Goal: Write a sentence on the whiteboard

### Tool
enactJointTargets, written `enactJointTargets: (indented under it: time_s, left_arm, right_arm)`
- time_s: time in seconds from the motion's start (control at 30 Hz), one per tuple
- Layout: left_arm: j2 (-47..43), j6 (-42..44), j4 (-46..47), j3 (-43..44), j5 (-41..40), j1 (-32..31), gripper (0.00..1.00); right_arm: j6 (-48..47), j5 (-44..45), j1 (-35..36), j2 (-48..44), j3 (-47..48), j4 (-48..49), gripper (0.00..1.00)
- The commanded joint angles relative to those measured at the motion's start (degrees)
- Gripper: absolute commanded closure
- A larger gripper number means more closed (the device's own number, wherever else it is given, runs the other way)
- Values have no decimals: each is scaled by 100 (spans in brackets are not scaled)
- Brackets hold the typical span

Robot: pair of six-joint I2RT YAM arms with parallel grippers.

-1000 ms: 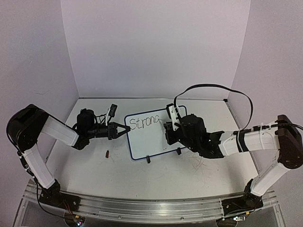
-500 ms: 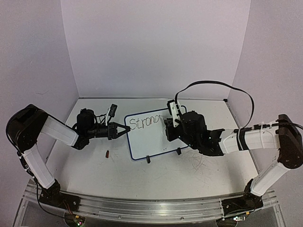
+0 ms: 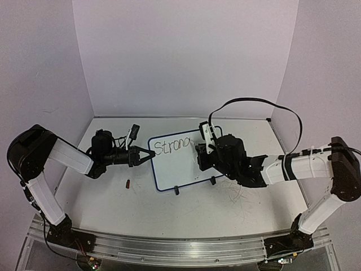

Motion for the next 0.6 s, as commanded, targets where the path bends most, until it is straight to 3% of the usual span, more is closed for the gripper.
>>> enactJointTargets:
  time_s: [0.0, 0.57]
  left_arm:
    - [-200, 144, -64, -15, 116, -5, 100]
    - [-190, 162, -77, -17, 120, -1, 100]
  right_arm:
    - [136, -67, 29, -10, -138, -174, 100]
    - [269, -174, 161, -39, -315, -353, 100]
